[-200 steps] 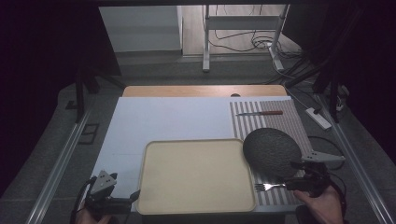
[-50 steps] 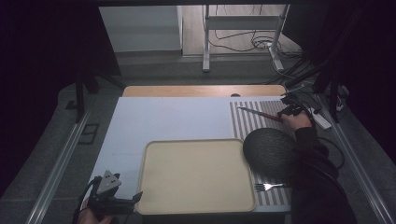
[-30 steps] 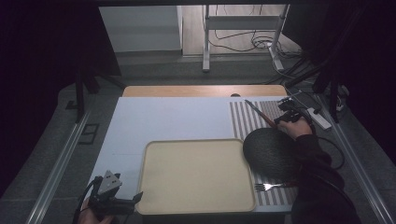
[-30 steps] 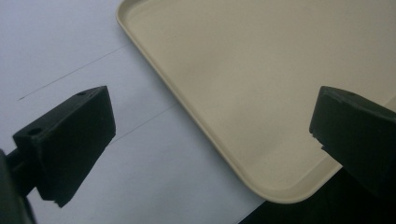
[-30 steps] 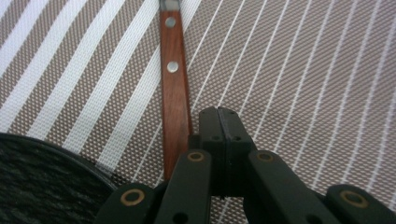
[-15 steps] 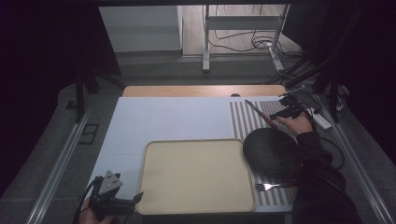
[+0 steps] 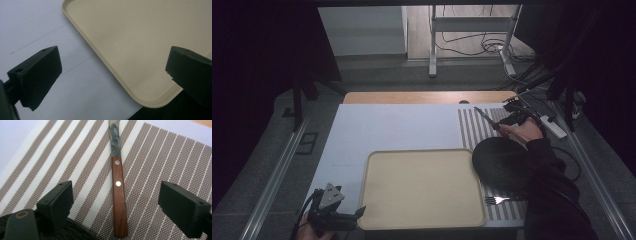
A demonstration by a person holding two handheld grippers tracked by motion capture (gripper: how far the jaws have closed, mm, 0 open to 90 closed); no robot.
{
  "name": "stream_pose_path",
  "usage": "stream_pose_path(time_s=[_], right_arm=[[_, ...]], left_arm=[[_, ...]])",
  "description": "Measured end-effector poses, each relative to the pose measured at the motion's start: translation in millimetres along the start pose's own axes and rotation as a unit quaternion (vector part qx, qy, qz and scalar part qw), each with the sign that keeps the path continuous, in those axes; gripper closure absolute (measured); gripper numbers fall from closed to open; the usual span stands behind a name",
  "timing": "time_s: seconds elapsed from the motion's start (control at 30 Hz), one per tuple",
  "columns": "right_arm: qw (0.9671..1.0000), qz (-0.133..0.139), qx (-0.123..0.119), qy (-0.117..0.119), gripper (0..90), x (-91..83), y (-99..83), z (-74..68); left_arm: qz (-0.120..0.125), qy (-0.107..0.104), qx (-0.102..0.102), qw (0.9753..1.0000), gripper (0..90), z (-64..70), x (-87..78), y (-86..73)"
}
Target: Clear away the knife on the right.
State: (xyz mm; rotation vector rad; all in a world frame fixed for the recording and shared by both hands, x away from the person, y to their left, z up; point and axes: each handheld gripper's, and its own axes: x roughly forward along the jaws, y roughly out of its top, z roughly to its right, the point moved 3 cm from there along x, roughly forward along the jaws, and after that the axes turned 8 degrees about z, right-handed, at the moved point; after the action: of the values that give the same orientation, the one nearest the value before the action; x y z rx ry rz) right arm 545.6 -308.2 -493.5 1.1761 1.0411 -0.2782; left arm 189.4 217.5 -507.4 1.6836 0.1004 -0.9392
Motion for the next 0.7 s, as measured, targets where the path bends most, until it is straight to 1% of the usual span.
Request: stream_pose_path(time_s=[0.17,0.3,0.4,0.5,0.53,0.6,0.63,0.67,0.7], right_arm=[[0.9998,-0.020,-0.007,-0.005,11.6,12.2,-3.1,-0.1],[0.9996,-0.027,-0.013,-0.001,12.5,22.3,-5.1,0.3],[0.9993,-0.034,-0.014,0.001,15.0,29.5,-7.0,2.1],[0.9992,-0.037,-0.018,0.000,21.2,34.9,-9.3,3.9],[0.9991,-0.034,-0.024,-0.003,22.8,35.9,-9.8,4.5],[0.9992,-0.029,-0.026,-0.002,33.9,34.9,-8.8,5.3],[0.9991,-0.026,-0.033,0.003,40.1,33.7,-8.0,5.3],[0.9991,-0.025,-0.035,0.003,42.1,33.5,-7.8,5.3],[0.9991,-0.024,-0.035,0.008,46.0,33.4,-7.4,5.2]], left_arm=[[-0.001,0.000,0.002,1.0000,0.4,0.7,0.4,0.1],[-0.002,0.001,0.002,1.0000,0.4,0.8,0.5,0.1],[-0.002,0.001,0.003,1.0000,0.4,0.9,0.6,0.1],[-0.002,0.001,0.003,1.0000,0.5,1.0,0.7,0.1],[-0.002,0.001,0.003,1.0000,0.5,1.1,0.8,0.1],[-0.003,0.001,0.004,1.0000,0.5,1.2,1.0,0.1],[-0.003,0.001,0.004,1.0000,0.5,1.3,1.0,0.2],[-0.004,0.000,0.005,1.0000,0.5,1.3,0.9,0.2],[-0.004,0.001,0.006,1.0000,0.5,1.5,1.1,0.2]])
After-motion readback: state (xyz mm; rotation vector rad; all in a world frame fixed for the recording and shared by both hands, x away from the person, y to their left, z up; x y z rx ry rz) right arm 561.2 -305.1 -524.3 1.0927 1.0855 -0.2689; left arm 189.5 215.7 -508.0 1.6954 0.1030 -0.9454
